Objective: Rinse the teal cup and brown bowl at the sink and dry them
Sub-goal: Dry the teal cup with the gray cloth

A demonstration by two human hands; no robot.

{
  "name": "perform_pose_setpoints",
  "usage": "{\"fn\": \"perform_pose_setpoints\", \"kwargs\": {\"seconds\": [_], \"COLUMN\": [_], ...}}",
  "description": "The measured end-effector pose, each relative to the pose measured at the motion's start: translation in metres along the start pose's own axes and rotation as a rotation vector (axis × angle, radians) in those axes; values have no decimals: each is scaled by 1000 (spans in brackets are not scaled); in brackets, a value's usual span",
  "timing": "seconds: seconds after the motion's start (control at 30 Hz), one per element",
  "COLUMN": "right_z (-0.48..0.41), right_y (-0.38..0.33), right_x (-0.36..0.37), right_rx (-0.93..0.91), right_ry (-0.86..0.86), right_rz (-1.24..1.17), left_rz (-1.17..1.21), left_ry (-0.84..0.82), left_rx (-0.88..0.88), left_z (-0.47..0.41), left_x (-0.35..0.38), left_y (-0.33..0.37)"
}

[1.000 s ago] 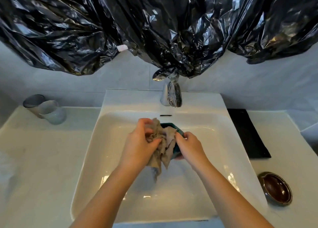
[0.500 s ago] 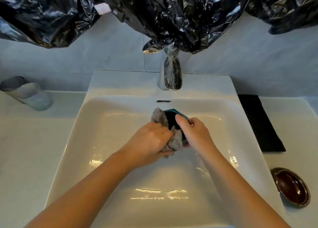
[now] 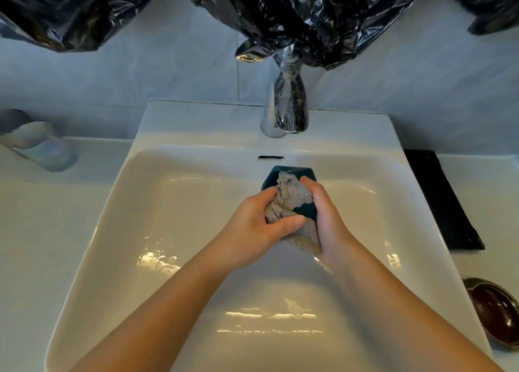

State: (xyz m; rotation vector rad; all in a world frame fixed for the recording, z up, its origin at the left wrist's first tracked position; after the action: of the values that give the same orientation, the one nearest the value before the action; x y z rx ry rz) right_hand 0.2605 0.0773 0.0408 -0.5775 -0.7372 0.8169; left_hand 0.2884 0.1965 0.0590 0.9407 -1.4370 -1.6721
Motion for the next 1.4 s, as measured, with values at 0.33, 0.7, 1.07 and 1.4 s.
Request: {"fn": "perform_pose_setpoints", "kwargs": {"seconds": [0.33, 0.7, 1.07, 1.4], "right_z": [-7, -6, -5, -10], "right_y": [1, 1, 6, 13], "right_x": [4, -4, -3, -2], "right_rx": [-209, -435, -465, -371], "right_ry": [3, -54, -59, -79], "right_rz": [63, 46, 152, 178], "left_rz": [80, 186, 154, 133], "left_ry": [-16, -58, -69, -52], "left_rx": [8, 35, 54, 38], "left_z": [4, 8, 10, 7], "left_x": [-1, 4, -1, -7], "left_y": [-4, 0, -2, -3]}}
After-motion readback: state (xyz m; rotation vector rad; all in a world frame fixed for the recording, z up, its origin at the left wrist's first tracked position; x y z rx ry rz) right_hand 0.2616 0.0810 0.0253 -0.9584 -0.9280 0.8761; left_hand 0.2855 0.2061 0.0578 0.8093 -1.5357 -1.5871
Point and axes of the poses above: each hand's wrist, its own z-axis away from the middle knuckle, its own x-axis out of the palm, y = z × x, the point moved 3 cm from there along -z, towards the middle knuckle, and after that the axes turned 12 degrees about y, right-handed, at the moved point
